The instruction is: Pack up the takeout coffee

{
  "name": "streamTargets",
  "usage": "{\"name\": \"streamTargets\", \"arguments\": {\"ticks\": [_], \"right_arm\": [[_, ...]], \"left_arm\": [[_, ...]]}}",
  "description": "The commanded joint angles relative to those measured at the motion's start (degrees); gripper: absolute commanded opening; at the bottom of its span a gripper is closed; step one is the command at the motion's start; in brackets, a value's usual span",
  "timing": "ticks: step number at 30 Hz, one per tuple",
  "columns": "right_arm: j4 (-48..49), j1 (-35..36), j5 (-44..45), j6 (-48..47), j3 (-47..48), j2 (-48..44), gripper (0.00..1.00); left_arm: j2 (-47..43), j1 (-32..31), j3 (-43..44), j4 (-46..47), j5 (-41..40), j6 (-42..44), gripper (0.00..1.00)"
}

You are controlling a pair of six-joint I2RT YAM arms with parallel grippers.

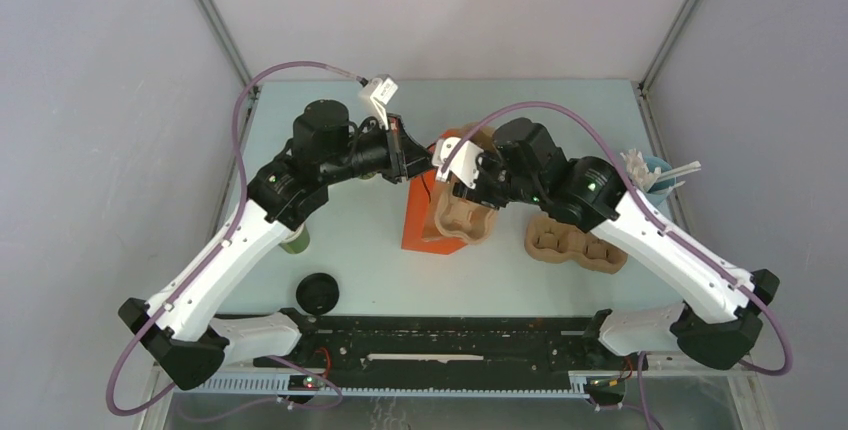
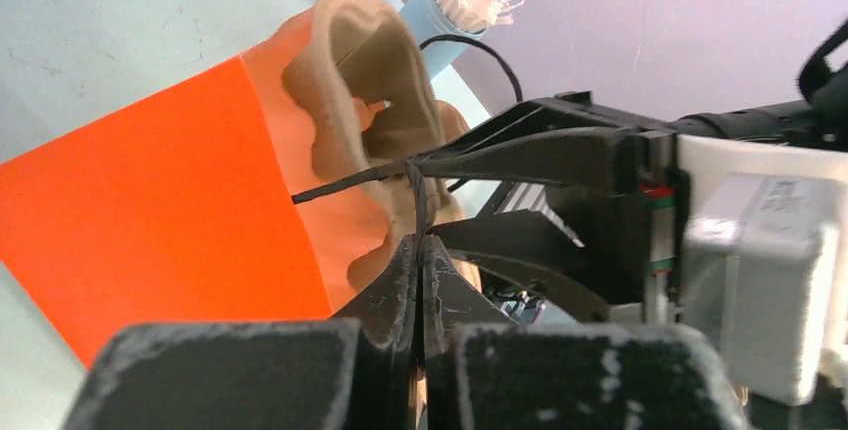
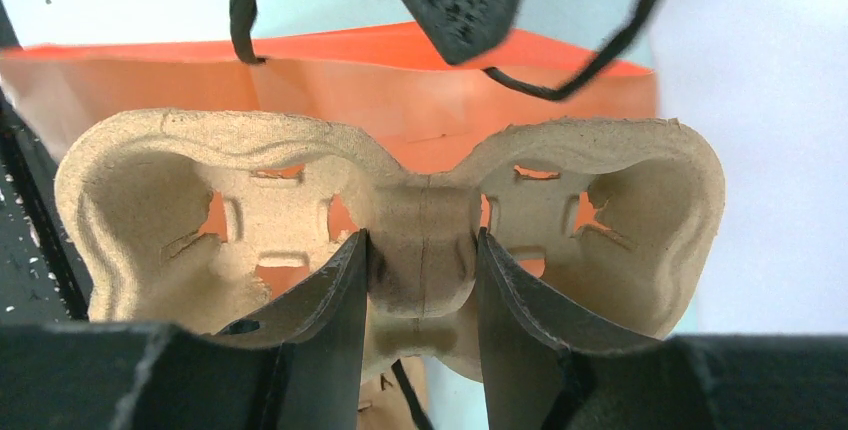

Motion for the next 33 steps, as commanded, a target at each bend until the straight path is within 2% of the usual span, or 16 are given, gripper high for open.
{"name": "streamTargets", "arguments": {"ticks": [1,7,14,19,24,33], "right_arm": [[3.43,1.07,5.69,0.05,-0.39,-3.77,0.22],[5.24,1.64,9.32,-4.12,2.46,-0.68,0.23],[6.49,2.87,13.49,-0.55,5.38,2.47,0.2],[10.01,3.94,16.19,-1.41,4.03,1.16,0.22],[11.87,7.1,14.27,-10.04,-3.81,-1.67,0.23],[7.97,8.07,10.63,-0.42,-3.14,-2.23,0.21]], "left_arm": [[-0.94,-0.34,-0.79,0.97,-0.1,1.01,0.0],[-1.58,-0.3,-0.7,1.45,-0.06,0.29,0.0],[-3.22,-0.35,-1.75,4.37,-0.69,-1.57,0.0],[-3.7,-0.39,-3.06,7.21,-0.31,-2.57,0.0],[-4.55,-0.42,-3.46,7.67,-1.88,-2.59,0.0],[-5.75,-0.42,-4.95,8.75,-4.96,-4.73,0.0]]}}
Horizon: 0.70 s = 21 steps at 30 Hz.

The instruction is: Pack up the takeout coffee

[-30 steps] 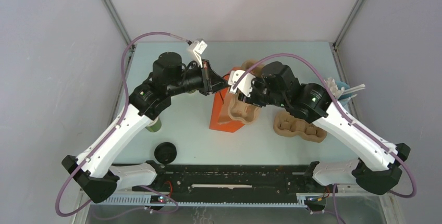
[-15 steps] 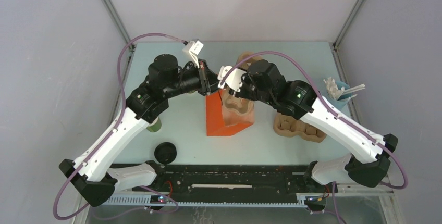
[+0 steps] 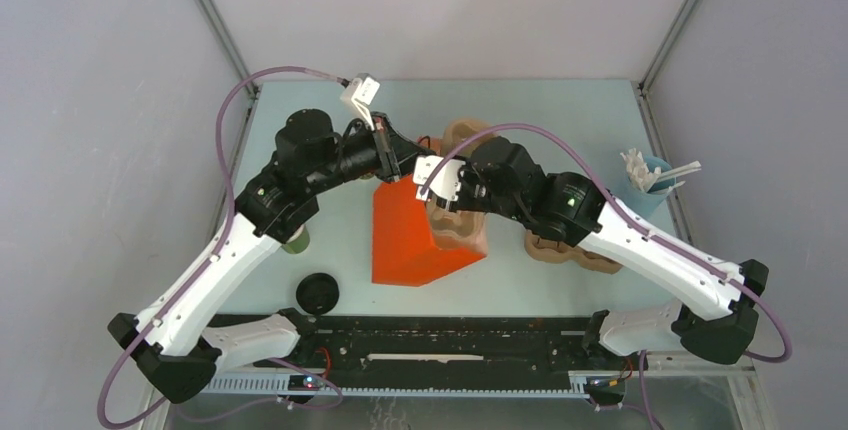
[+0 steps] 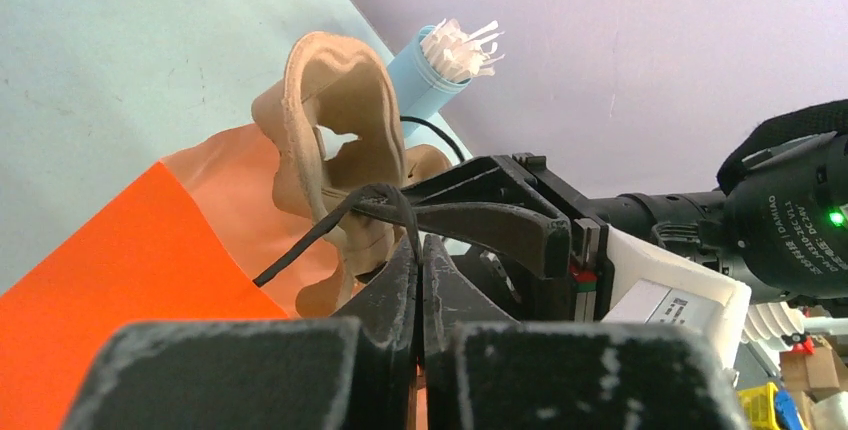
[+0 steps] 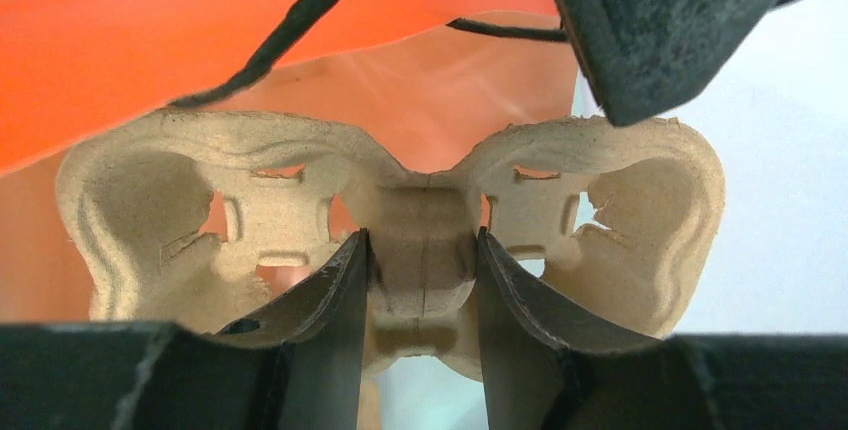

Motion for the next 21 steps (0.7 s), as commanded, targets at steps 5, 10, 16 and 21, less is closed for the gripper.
{"name": "streamTargets", "arguments": {"ticks": [5,10,16,21], "right_arm": [[-0.13,2.03,-3.25,5.43,0.38,-3.05,0.21],[0.51,1.93,-7.51,4.4,-1.34,-5.42,0.21],[1.89,-1.51,-15.58,7.28,-2.98,-5.16,0.2],[4.79,-5.64,-21.77,11.75,-4.69,-4.74,0.19]], "left_arm": [[-1.92,-0.33,-2.75,4.57,-2.17,-2.65,0.0],[-1.88,-0.35,-2.85,4.23,-2.02,-2.57,0.0],[-2.09,-0.33,-3.12,5.17,-0.73,-3.38,0.0],[-2.16,-0.42,-2.94,5.55,0.18,-3.65,0.0]]}}
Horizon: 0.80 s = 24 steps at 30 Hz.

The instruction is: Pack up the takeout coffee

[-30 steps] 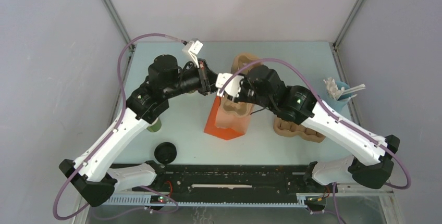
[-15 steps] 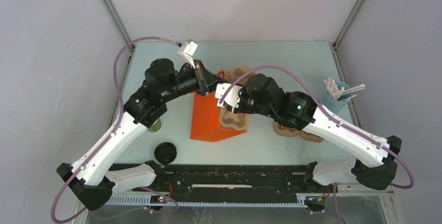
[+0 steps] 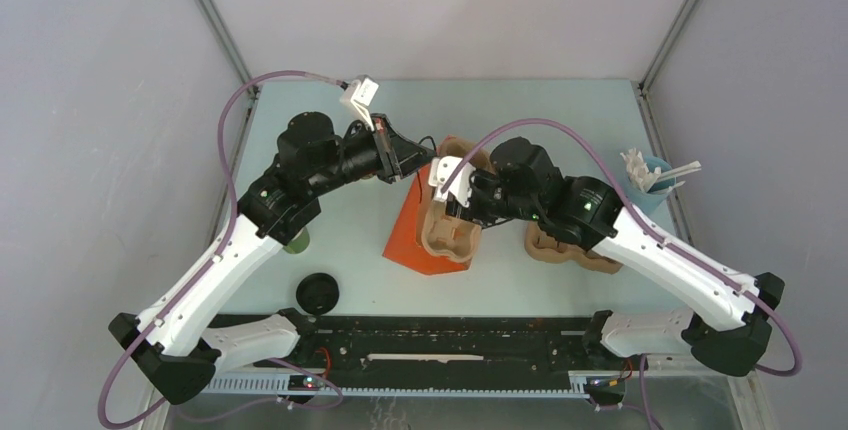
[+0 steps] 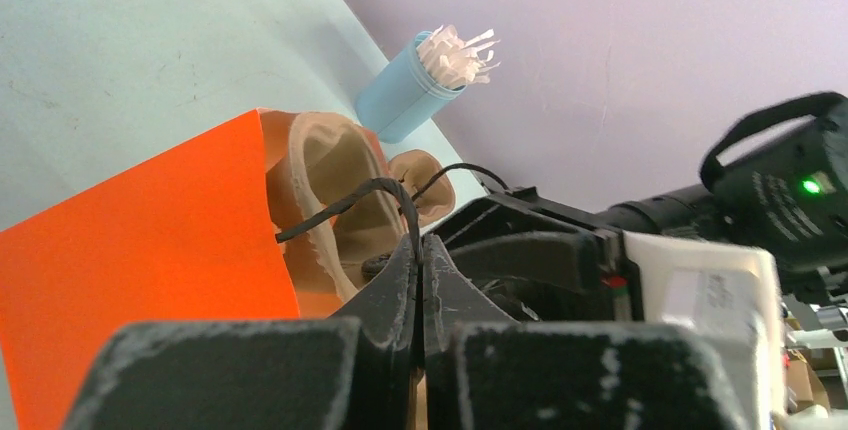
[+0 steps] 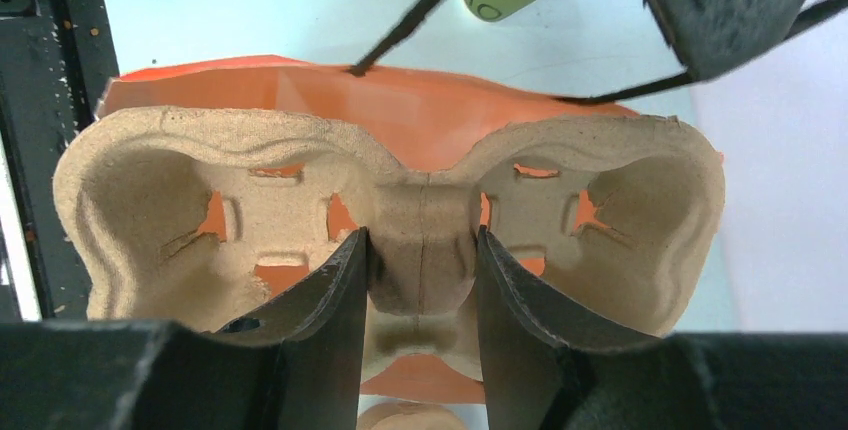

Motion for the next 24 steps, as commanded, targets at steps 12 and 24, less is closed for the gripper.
{"name": "streamTargets", "arguments": {"ticks": [12,24], "right_arm": [[5.14,-10.37,-15.01,8.51,-0.95,-2.04,0.21],[4.71,-7.63,-6.26,4.59,-0.75,1.83,0.19]], "left_arm": [[-0.34,-0.83,-0.63,2.58,8.95,2.81,0.0],[0.26,-1.35,0.71,0.12,10.39,5.82,0.0]]}}
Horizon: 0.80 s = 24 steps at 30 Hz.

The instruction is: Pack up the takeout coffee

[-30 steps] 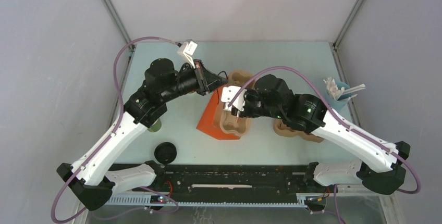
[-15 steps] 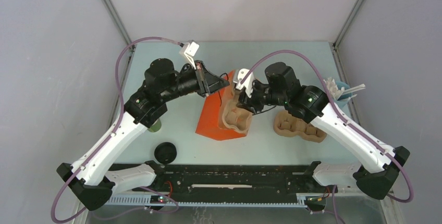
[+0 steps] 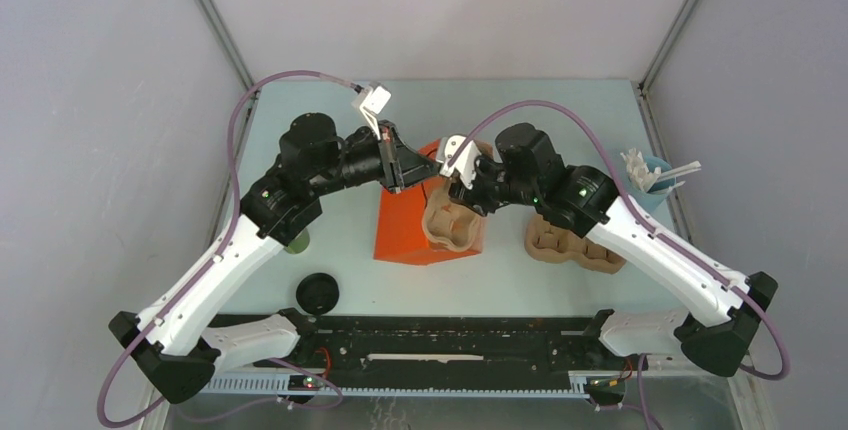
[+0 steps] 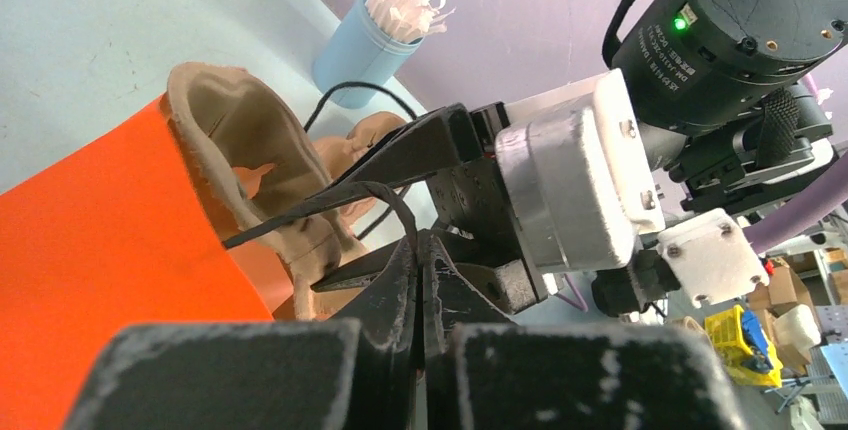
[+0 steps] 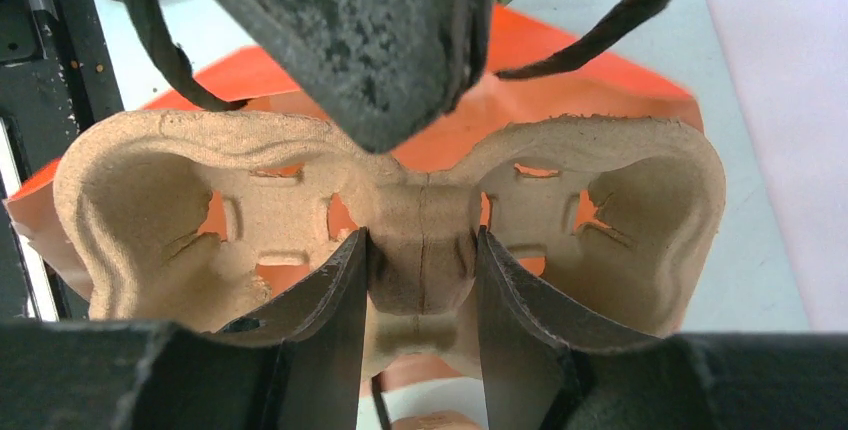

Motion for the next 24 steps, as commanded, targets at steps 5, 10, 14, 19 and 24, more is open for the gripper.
{"name": "streamTargets", "arguments": {"ticks": [5,10,14,19,24], "right_arm": [[2.45,-3.16,1.44,10.61,0.96,-0.01,0.2],[3.48,-1.74,5.62,14.21,-0.01,0.36,0.2],[5.74,1.81,11.4,11.91,-0.75,1.84,0.2],[7.91,5.87,20.73,12.35,-0.84,4.16,0.18],[7.89,9.49,26.21,9.12,-0.84,5.81,0.18]], "left_arm": [[-0.05,-0.81,0.81,-0.1,4.23,5.1,0.0],[-0.15,-1.03,0.64,0.18,4.99,5.84,0.0],[-0.14,-1.21,0.57,1.05,4.85,4.93,0.0],[-0.27,-1.26,-0.18,3.25,3.58,2.0,0.0],[0.4,-1.3,-0.07,4.02,1.83,-1.3,0.0]]}}
